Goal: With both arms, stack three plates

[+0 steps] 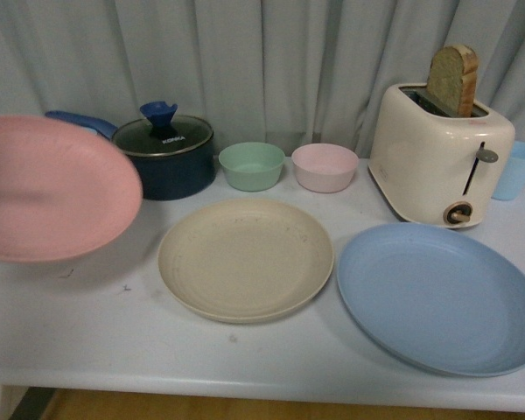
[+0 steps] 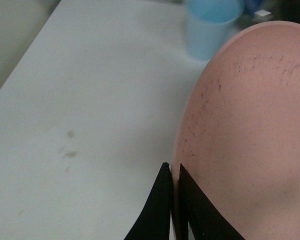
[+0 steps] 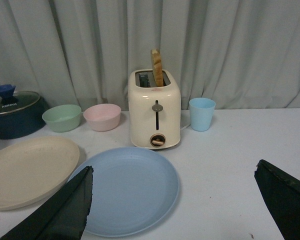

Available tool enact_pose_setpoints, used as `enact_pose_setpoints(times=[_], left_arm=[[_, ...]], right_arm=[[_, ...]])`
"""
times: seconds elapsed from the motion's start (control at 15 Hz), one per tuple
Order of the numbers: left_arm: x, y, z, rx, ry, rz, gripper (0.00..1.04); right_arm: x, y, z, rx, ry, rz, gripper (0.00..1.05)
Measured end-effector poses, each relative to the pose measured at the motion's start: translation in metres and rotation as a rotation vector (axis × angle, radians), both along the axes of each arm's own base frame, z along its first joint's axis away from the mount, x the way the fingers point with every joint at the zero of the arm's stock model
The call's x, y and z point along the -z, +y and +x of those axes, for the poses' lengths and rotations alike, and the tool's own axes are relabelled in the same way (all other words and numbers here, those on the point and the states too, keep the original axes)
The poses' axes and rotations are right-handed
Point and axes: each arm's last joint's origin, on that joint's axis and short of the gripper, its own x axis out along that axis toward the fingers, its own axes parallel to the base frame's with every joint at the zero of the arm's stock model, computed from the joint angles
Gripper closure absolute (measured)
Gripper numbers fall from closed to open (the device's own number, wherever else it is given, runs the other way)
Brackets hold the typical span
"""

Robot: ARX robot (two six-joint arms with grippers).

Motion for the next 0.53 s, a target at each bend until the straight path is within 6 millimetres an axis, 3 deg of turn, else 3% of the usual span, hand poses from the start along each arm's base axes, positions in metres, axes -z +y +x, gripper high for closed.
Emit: enact_pose_setpoints(times=[0.13, 0.27, 0.53], left_arm=[[-0.021, -0.053, 0.004, 0.139, -0.071, 0.005, 1.02], [-0.019, -0.097, 0.006, 0.231, -0.083, -0.012, 1.02], [-0.008, -0.124, 0.008, 0.273, -0.067, -0.025, 1.02]], right_arm=[[0.0, 0.0, 0.0, 0.0, 0.0, 0.0, 0.06], [0.0, 0.0, 0.0, 0.0, 0.0, 0.0, 0.06], [0.0, 0.0, 0.0, 0.0, 0.0, 0.0, 0.06]])
